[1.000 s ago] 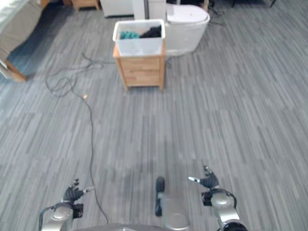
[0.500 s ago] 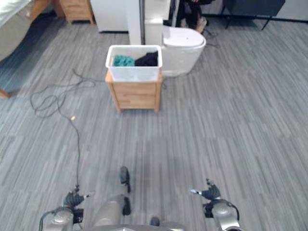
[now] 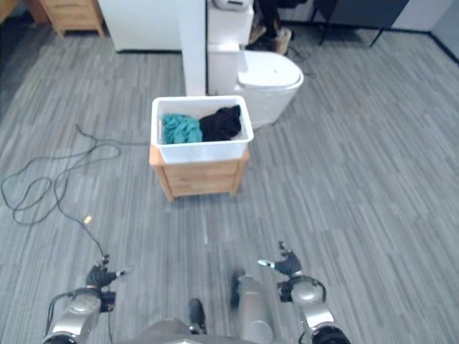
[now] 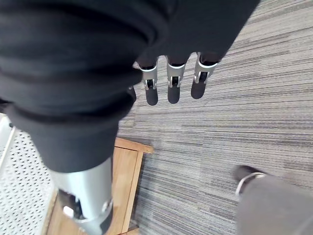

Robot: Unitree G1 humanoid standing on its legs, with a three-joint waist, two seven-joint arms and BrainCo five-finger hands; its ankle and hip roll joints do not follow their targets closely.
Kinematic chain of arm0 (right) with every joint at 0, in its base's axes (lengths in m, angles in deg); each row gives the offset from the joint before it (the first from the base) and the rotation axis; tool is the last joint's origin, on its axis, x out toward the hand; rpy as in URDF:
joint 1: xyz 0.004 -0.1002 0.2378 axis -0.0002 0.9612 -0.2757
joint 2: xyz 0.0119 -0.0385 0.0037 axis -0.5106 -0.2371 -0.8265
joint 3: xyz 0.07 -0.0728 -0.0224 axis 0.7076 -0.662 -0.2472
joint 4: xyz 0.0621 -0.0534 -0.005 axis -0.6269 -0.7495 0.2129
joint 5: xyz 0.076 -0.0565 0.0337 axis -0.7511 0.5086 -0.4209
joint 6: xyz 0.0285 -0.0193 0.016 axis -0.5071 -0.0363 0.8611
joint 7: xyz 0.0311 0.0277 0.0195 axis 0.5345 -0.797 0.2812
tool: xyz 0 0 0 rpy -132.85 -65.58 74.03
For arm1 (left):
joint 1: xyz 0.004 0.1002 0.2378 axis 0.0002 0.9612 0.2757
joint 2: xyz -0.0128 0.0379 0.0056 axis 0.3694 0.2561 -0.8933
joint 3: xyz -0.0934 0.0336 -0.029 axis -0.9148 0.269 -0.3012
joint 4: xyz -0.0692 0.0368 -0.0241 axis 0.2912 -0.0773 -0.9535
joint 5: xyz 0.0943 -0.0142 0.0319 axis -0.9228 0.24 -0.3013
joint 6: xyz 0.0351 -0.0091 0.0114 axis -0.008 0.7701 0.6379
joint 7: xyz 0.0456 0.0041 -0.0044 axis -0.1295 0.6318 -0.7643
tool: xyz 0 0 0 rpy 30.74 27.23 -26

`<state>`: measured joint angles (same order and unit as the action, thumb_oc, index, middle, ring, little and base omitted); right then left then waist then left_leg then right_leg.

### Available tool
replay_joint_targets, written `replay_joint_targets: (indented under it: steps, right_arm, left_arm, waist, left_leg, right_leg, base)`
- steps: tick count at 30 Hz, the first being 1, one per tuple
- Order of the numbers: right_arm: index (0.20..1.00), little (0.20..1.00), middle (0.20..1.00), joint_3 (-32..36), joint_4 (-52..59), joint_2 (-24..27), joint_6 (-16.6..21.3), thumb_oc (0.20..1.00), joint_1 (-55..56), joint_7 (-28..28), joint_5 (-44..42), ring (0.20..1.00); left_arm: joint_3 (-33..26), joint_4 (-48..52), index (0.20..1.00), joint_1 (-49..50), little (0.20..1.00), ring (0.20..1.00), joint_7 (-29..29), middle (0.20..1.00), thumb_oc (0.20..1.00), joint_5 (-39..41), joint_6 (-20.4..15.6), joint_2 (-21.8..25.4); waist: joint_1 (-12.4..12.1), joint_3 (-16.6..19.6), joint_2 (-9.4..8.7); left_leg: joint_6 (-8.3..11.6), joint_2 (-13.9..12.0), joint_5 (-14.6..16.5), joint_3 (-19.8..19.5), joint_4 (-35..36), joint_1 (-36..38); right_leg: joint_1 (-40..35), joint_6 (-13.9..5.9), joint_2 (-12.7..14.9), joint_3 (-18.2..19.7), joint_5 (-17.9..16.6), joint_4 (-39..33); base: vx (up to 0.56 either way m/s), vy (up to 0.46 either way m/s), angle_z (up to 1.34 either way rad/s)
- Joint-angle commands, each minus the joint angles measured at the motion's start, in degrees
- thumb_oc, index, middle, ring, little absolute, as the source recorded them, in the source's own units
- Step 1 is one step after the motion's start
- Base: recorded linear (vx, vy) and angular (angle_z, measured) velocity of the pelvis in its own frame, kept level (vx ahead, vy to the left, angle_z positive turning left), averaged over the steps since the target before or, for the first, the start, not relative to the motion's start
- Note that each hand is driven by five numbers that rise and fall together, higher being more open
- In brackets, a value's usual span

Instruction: Grab the laundry basket,head to the washer,open it,put in the laundry and shut it.

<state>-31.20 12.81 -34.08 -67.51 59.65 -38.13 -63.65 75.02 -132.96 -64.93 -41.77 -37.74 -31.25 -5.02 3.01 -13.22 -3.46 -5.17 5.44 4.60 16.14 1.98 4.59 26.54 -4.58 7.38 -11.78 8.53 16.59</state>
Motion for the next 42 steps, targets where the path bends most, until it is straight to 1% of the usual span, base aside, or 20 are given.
replay_joint_targets:
  steps: [1,2,3,5,6,7,8,10,12,14,15,16,18,21,25,32,37,40,41,42]
  right_arm:
    - [1.0,1.0,1.0,1.05,-1.06,3.0,1.09,1.0,-1.78,0.65,-0.04,1.0]
    - [1.0,1.0,1.0,1.37,-1.43,3.15,1.12,1.0,-1.3,0.57,-0.06,1.0]
    - [1.0,1.0,1.0,1.74,-1.4,3.19,1.1,1.0,-0.71,0.5,-0.07,1.0]
    - [1.0,1.0,1.0,1.79,-1.81,3.23,1.21,1.0,-0.4,0.47,-0.29,1.0]
    - [1.0,1.0,1.0,2.43,-2.32,3.79,1.44,1.0,0.48,0.44,-0.37,1.0]
    - [1.0,1.0,1.0,2.84,-2.06,4.13,1.43,1.0,0.91,0.57,-0.57,1.0]
    - [1.0,1.0,1.0,2.84,-2.04,4.14,1.42,1.0,0.94,0.57,-0.57,1.0]
    - [1.0,1.0,1.0,3.22,-1.64,5.23,1.82,1.0,1.11,0.93,-1.38,1.0]
    - [1.0,1.0,1.0,3.33,-2.37,6.1,1.5,1.0,0.92,1.04,-1.39,1.0]
    - [1.0,1.0,1.0,3.27,-3.03,6.45,1.3,1.0,0.34,1.4,-1.42,1.0]
    - [1.0,1.0,1.0,3.41,-2.78,6.6,1.38,1.0,0.23,1.54,-1.58,1.0]
    - [1.0,1.0,1.0,3.65,-2.3,6.83,1.58,1.0,0.13,1.6,-1.81,1.0]
    - [1.0,1.0,1.0,3.88,-2.37,6.83,1.52,1.0,0.49,1.68,-1.53,1.0]
    - [1.0,1.0,1.0,4.35,-1.97,6.22,1.6,1.0,1.12,1.87,-1.05,1.0]
    - [1.0,1.0,1.0,4.29,-0.61,6.07,1.55,1.0,1.04,1.75,-0.85,1.0]
    - [1.0,1.0,1.0,3.66,4.89,8.53,1.69,1.0,-2.13,3.0,1.39,1.0]
    - [1.0,1.0,1.0,-1.14,2.4,9.75,0.51,1.0,-11.84,5.03,2.57,1.0]
    - [1.0,1.0,1.0,-4.09,-1.36,8.64,-0.09,1.0,-17.94,6.56,1.41,1.0]
    - [1.0,1.0,1.0,-6.64,-4.15,7.49,-0.42,1.0,-22.44,7.37,0.79,1.0]
    - [1.0,1.0,1.0,-6.64,-4.24,7.48,-0.38,1.0,-22.56,7.38,0.77,1.0]
  left_arm:
    - [-0.97,1.77,1.0,0.02,1.0,1.0,-1.2,1.0,1.0,0.19,-1.77,0.72]
    - [-0.72,1.99,1.0,-0.14,1.0,1.0,-1.04,1.0,1.0,-0.24,-1.91,0.47]
    - [-0.47,2.08,1.0,0.02,1.0,1.0,-0.67,1.0,1.0,-0.73,-1.91,0.36]
    - [-0.34,2.08,1.0,0.23,1.0,1.0,-0.52,1.0,1.0,-1.2,-2.01,0.18]
    - [-0.08,2.38,1.0,0.86,1.0,1.0,-0.3,1.0,1.0,-1.15,-1.94,-0.27]
    - [0.09,3.04,1.0,1.14,1.0,1.0,-0.07,1.0,1.0,-1.02,-1.81,-0.38]
    - [0.1,3.08,1.0,1.17,1.0,1.0,-0.07,1.0,1.0,-1.02,-1.79,-0.38]
    - [0.79,3.52,1.0,1.29,1.0,1.0,0.33,1.0,1.0,-1.06,-1.81,-0.67]
    - [1.25,2.57,1.0,0.61,1.0,1.0,0.64,1.0,1.0,-0.72,-1.49,-1.26]
    - [1.77,1.41,1.0,-0.06,1.0,1.0,0.46,1.0,1.0,-1.03,-1.33,-1.57]
    - [1.97,1.43,1.0,-0.14,1.0,1.0,0.36,1.0,1.0,-1.16,-1.43,-1.63]
    - [2.09,1.81,1.0,0.03,1.0,1.0,0.23,1.0,1.0,-1.1,-1.52,-1.75]
    - [1.89,1.67,1.0,0.16,1.0,1.0,0.2,1.0,1.0,-1.2,-1.42,-1.81]
    - [0.48,1.7,1.0,1.21,1.0,1.0,-0.06,1.0,1.0,-1.17,-1.47,-1.76]
    - [-0.75,2.11,1.0,1.58,1.0,1.0,-0.47,1.0,1.0,-0.94,-1.57,-0.9]
    - [-2.72,6.23,1.0,0.64,1.0,1.0,-2.76,1.0,1.0,-0.59,-2.51,1.39]
    - [0.19,5.55,1.0,-7.2,1.0,1.0,-6.63,1.0,1.0,-1.4,-2.45,2.74]
    - [3.42,2.79,1.0,-14.02,1.0,1.0,-9.34,1.0,1.0,-0.36,-2.43,1.94]
    - [6.38,0.8,1.0,-18.77,1.0,1.0,-10.62,1.0,1.0,-0.25,-2.28,1.45]
    - [6.39,0.72,1.0,-18.89,1.0,1.0,-10.62,1.0,1.0,-0.23,-2.31,1.45]
  waist:
    - [0.73,-1.13,0.03]
    - [1.33,-1.25,-0.06]
    - [1.49,-0.84,-0.27]
    - [1.63,-0.43,-0.28]
    - [2.01,0.77,0.07]
    - [2.24,1.05,0.13]
    - [2.32,1.07,0.18]
    - [2.31,1.53,0.06]
    - [2.17,1.88,-0.3]
    - [1.76,2.26,-0.86]
    - [1.57,2.31,-0.8]
    - [1.27,2.09,0.1]
    - [1.34,2.17,0.44]
    - [1.23,3.43,0.52]
    - [0.74,3.71,0.27]
    - [-0.12,4.09,0.53]
    - [-0.58,3.03,1.39]
    - [-0.53,1.9,1.78]
    - [-0.55,1.04,1.94]
    - [-0.54,1.08,1.94]
  left_leg:
    - [3.91,-4.28,1.69,-4.3,-4.57,-2.44]
    - [4.09,-3.5,2.72,-5.4,-4.55,-1.23]
    - [4.2,-3.02,3.77,-5.96,-4.81,-0.53]
    - [4.4,-2.87,4.58,-6.38,-5.26,0.11]
    - [6.25,-3.93,5.34,-6.34,-7.23,0.61]
    - [7.11,-4.75,4.93,-6.21,-9.72,-0.03]
    - [7.15,-4.82,5.04,-6.29,-9.94,-0.17]
    - [8.35,-6.33,3.24,-6.19,-16.73,-2.28]
    - [8.55,-7.37,2.19,-6.04,-17.91,-4.35]
    - [8.11,-6.83,2.84,-6.88,-15.43,-6.3]
    - [8.09,-6.3,2.23,-7.88,-13.33,-7.04]
    - [8.26,-5.75,0.69,-9.53,-7.88,-6.73]
    - [8.15,-5.66,0.19,-9.94,-6.13,-5.79]
    - [7.53,-5.53,-0.39,-9.05,-3.46,-3.46]
    - [7.14,-5.35,-0.81,-8.17,-1.6,-2.0]
    - [6.7,-5.08,-1.09,-7.5,1.24,0.2]
    - [6.86,-5.16,-2.49,-7.66,2.86,-1.69]
    - [6.94,-5.18,-3.57,-8.1,2.93,-4.94]
    - [7.02,-5.37,-4.39,-8.25,2.85,-7.2]
    - [7.02,-5.37,-4.4,-8.26,2.83,-7.34]
  right_leg:
    - [-13.72,-4.36,-1.49,1.42,-9.26,-10.53]
    - [-12.7,-4.9,-1.87,2.54,-10.67,-12.26]
    - [-13.53,-4.8,-1.64,2.87,-10.82,-13.11]
    - [-14.56,-4.41,-1.65,3.27,-11.1,-13.54]
    - [-16.04,-3.43,-1.45,2.76,-11.06,-13.45]
    - [-16.98,-2.96,-1.38,2.19,-11.04,-14.07]
    - [-17.02,-2.93,-1.41,2.09,-11.07,-14.14]
    - [-19.72,-1.8,-2.2,1.56,-10.66,-15.68]
    - [-22.01,-1.25,-2.6,1.38,-9.75,-17.55]
    - [-23.67,-1.4,-2.62,1.71,-9.56,-19.29]
    - [-24.15,-1.51,-2.92,2.18,-9.66,-19.98]
    - [-24.65,-1.71,-3.95,3.17,-9.55,-20.42]
    - [-24.97,-1.77,-4.33,3.59,-9.53,-20.7]
    - [-25.24,-2.05,-4.66,4.86,-10.0,-21.36]
    - [-25.09,-2.32,-4.6,5.78,-10.21,-20.91]
    - [-25.64,-2.67,-4.3,6.2,-10.04,-21.33]
    - [-23.0,-2.92,-3.95,5.72,-10.3,-21.48]
    - [-19.53,-2.83,-3.84,5.61,-10.79,-20.96]
    - [-17.03,-2.74,-3.85,5.68,-11.2,-20.2]
    - [-16.88,-2.74,-3.84,5.69,-11.18,-20.13]
  base:
    - [0.39,-0.11,0.44]
    - [0.39,-0.142,0.58]
    - [0.3,-0.118,0.7]
    - [0.28,-0.14,0.74]
    - [0.4,-0.247,0.77]
    - [0.29,-0.194,0.86]
    - [0.15,-0.14,0.69]
    - [0.15,-0.142,0.46]
    - [0.12,-0.085,-0.06]
    - [0.11,-0.022,-0.25]
    - [0.11,0.051,-0.41]
    - [0.07,0.058,-0.47]
    - [0.05,0.069,-0.65]
    - [0.06,0.062,-0.75]
    - [0.05,0.045,-0.25]
    - [0.05,0.007,-0.01]
    - [-0.05,-0.021,0.01]
    - [-0.17,-0.036,0.09]
    - [-0.15,-0.03,0.23]
    - [-0.16,-0.032,0.17]
